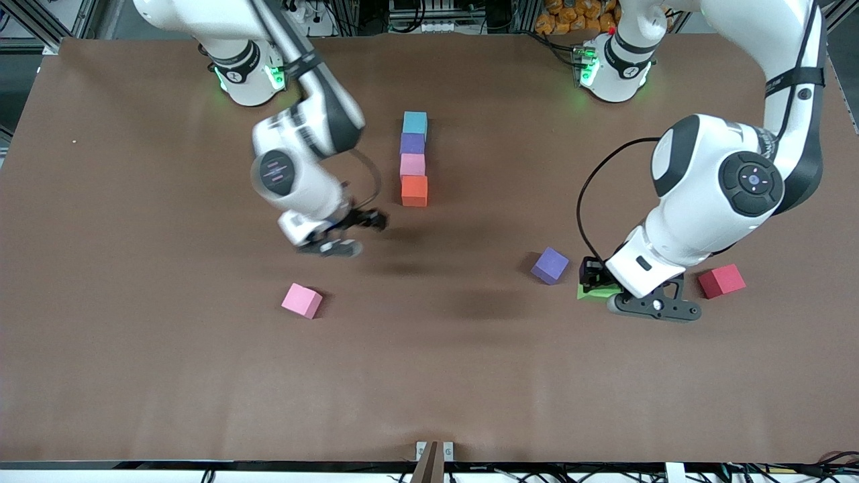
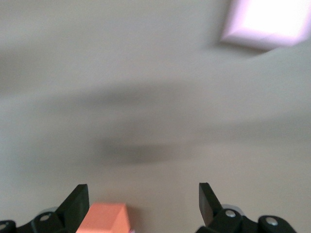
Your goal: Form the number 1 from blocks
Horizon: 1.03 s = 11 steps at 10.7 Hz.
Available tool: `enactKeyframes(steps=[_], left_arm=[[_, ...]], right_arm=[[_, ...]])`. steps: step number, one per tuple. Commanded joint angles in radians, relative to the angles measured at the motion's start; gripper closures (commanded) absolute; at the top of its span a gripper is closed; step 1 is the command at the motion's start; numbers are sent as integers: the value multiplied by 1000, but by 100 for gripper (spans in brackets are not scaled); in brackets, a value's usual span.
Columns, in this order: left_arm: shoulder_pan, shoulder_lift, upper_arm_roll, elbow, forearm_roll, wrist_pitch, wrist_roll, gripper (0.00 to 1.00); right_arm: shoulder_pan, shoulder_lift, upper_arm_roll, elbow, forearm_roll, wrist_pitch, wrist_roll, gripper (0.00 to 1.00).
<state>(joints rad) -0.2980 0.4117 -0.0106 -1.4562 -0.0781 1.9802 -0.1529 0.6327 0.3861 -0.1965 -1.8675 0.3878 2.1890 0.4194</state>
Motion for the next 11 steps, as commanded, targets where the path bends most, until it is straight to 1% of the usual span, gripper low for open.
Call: enactKeyframes(steps=[1, 2, 3, 4, 5, 6, 7, 8, 9, 10, 11], left_arm=[[10, -65, -11, -78, 0, -8, -14, 100], [1, -70, -15, -88, -8, -8, -46, 100], [-12, -73, -23, -104, -8, -8, -85, 100], [-13, -77, -54, -113, -6, -8, -102, 100], [-18, -73, -74, -113, -6, -6, -129, 100], [-16, -76, -107, -121, -6, -6, -205, 100], [-16, -80, -136, -133, -6, -6, -297, 100], [-16, -79, -162, -133, -6, -6, -359, 100], [-16, -76, -189, -133, -8, -6, -407, 100], [-19, -68, -213, -133, -15, -4, -454, 100], [-27, -50, -230, -130, -15, 2, -467, 100]], right_arm=[[-166, 29, 17, 36, -12, -28, 10, 0], [-217, 69, 17, 80, -12, -34, 6, 0], [-270, 104, 17, 143, -13, -78, -4, 0], [-292, 129, 17, 209, -15, -148, -26, 0], [-306, 126, 17, 241, -26, -188, -83, 0], [-315, 96, 17, 243, -74, -190, -179, 0], [-320, 50, 20, 242, -195, -192, -311, 0], [-337, 10, 29, 242, -289, -202, -394, 0], [-382, -22, 63, 242, -306, -225, -405, 0], [-448, -62, 109, 234, -308, -245, -410, 0], [-479, -105, 120, 232, -308, -262, -412, 0]])
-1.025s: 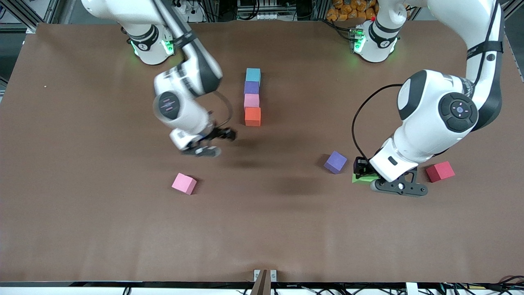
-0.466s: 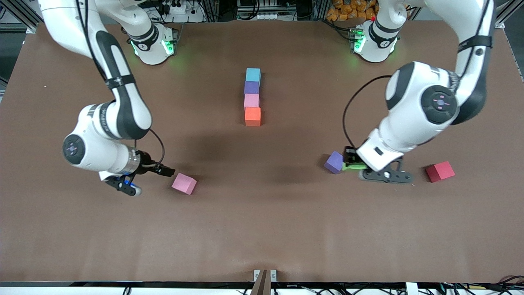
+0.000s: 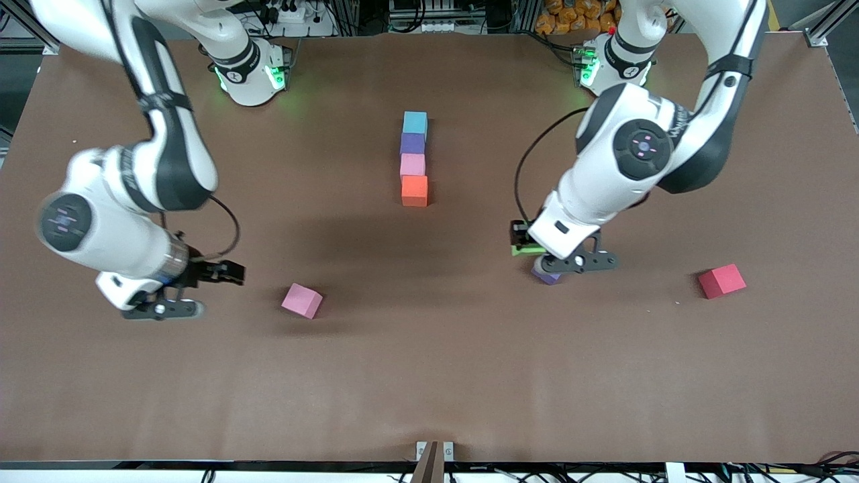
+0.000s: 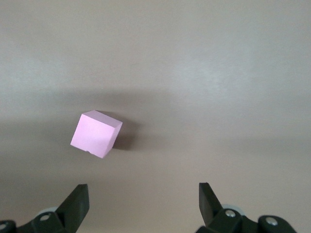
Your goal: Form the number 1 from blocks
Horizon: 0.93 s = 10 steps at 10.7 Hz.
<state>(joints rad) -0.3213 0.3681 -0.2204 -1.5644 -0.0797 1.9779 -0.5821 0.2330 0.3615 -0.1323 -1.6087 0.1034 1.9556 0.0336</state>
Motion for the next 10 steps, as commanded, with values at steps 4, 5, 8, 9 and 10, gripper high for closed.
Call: enactKeyframes(steps=[4, 5, 8, 9, 10], left_arm=[[-90, 44, -27, -14, -3, 30, -56, 100], [-113, 63, -27, -14, -2, 48, -56, 100], [-201, 129, -14, 12, -2, 99, -97, 100], [-255, 150, 24, 14, 3, 140, -97, 100], [-315, 172, 74, 14, 3, 171, -97, 100]], right_arm=[[-162, -265, 56, -43, -50, -67, -81, 0], [-181, -309, 56, -54, -79, -69, -101, 0], [-220, -366, 54, -63, -83, -231, -145, 0], [-257, -371, 56, -51, -76, -309, -153, 0], [-283, -371, 53, -39, -71, -363, -191, 0]])
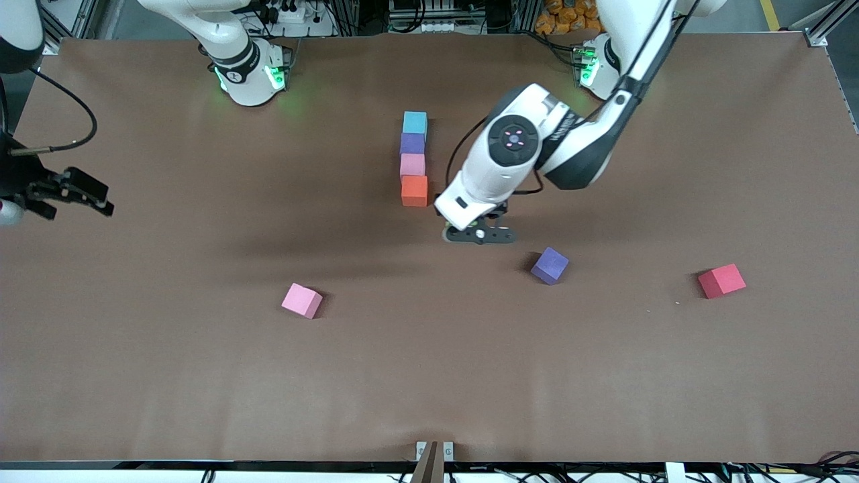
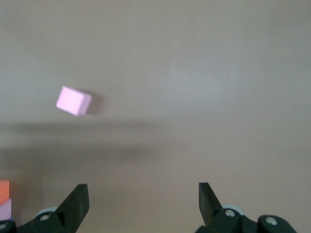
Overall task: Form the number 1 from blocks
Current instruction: 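Place the green block beside the orange block with the left gripper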
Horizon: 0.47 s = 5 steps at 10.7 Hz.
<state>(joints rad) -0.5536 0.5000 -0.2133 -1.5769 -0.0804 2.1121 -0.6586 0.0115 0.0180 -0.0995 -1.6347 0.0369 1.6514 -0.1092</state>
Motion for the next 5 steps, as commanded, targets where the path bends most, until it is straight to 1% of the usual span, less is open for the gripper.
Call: enactKeyframes(steps=[1, 3, 5], left_arm=[[-136, 61, 119, 29, 2, 67, -18, 100], [-269, 110, 240, 29, -5, 118, -19, 100], [-334, 138, 307, 34, -42, 144, -13, 100]], right_arm=[[-59, -30, 17, -2, -12, -70, -62, 0], [-16, -71, 14, 0, -23, -64, -52, 0], [45, -85, -9, 15, -41, -61, -8, 0]])
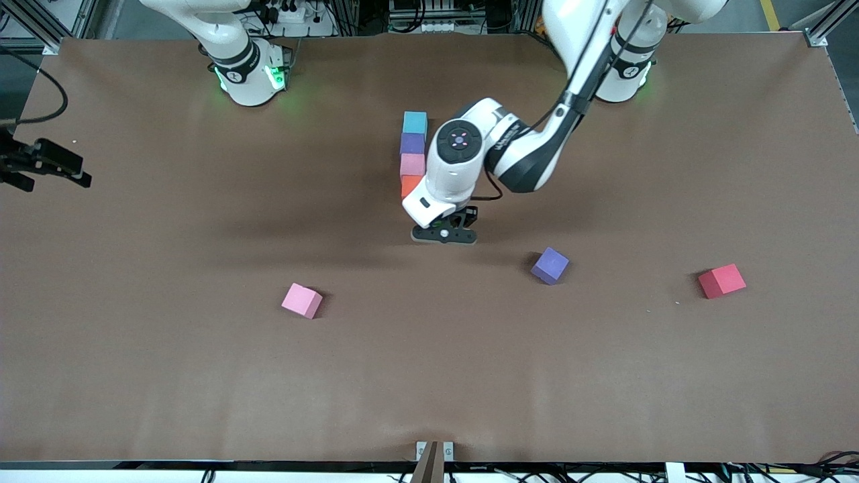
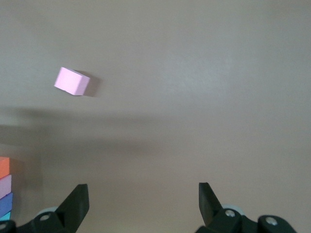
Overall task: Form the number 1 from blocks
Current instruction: 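Place the green block beside the orange block with the left gripper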
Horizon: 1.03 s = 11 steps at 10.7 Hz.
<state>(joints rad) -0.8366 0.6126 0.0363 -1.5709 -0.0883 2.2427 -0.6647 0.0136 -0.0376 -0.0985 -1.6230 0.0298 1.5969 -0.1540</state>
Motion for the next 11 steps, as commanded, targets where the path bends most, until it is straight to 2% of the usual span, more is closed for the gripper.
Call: enactKeyframes(steps=[1, 4, 11], left_arm=[[-89, 44, 82, 41, -77, 49, -7, 100], [-163, 87, 146, 68, -128, 103, -1, 100], [-234, 137, 148, 55, -163, 118, -10, 100]], right_arm=[[45, -31, -6, 11, -37, -9, 81, 0], [35, -27, -7, 26, -37, -35, 88, 0], [40, -18, -9, 26, -47, -35, 88, 0]])
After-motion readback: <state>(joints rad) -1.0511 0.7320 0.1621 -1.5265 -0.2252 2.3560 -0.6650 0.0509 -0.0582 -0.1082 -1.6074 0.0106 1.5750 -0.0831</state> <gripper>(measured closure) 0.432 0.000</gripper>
